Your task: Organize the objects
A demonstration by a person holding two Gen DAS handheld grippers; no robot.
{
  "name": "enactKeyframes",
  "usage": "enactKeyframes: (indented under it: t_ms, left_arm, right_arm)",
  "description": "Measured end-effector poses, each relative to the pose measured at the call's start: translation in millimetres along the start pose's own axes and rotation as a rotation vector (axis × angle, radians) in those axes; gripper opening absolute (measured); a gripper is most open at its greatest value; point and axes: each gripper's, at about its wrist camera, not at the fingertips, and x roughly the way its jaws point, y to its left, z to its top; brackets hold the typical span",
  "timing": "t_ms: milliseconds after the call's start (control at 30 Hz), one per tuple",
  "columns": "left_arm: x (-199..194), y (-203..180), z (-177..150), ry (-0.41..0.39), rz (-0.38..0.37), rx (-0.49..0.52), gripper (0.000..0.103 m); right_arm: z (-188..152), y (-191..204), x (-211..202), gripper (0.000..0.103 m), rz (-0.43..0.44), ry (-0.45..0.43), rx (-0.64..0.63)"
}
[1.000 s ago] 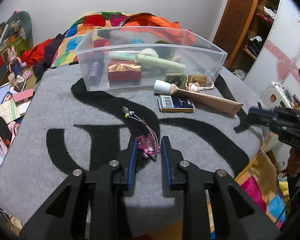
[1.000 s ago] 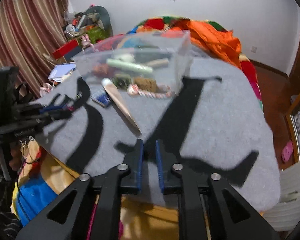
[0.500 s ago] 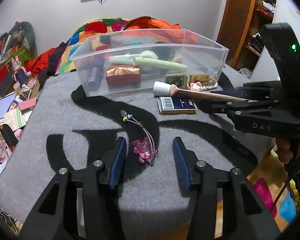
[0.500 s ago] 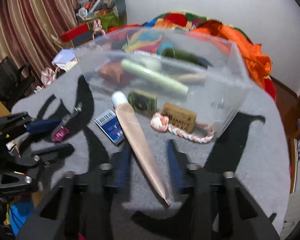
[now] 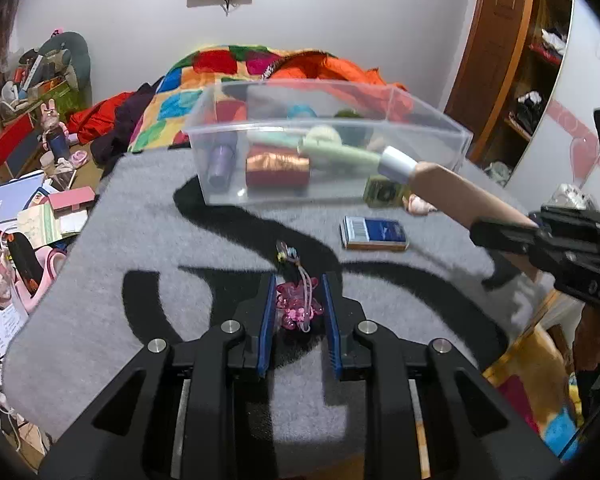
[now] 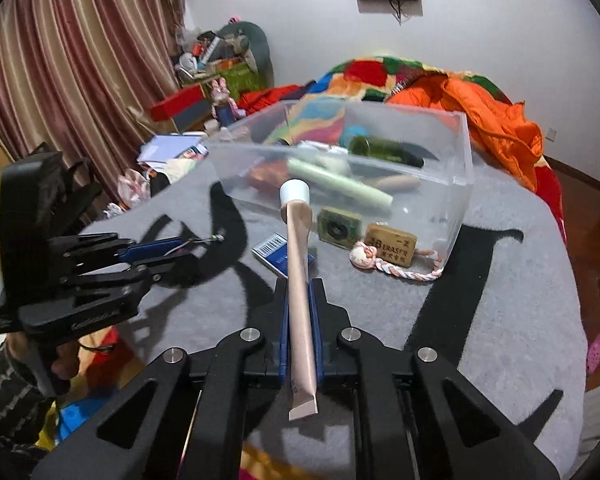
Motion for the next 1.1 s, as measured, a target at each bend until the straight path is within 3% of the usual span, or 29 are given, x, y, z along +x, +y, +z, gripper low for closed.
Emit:
enactKeyframes:
  t_ms: [600,1100]
  left_arm:
    - [-37.4,-3.6,62.7,-0.161,-0.034,0.004,0.022]
    - [-5.8,9.9,125.3,-0.175,-0.03,-0.006,0.022]
  right_arm:
    - [44.0,2.0,-26.6,0.008,0.011,-0.142,-0.015]
    - [94.0,-28.8,8.9,0.008,0.011,-0.129,0.009]
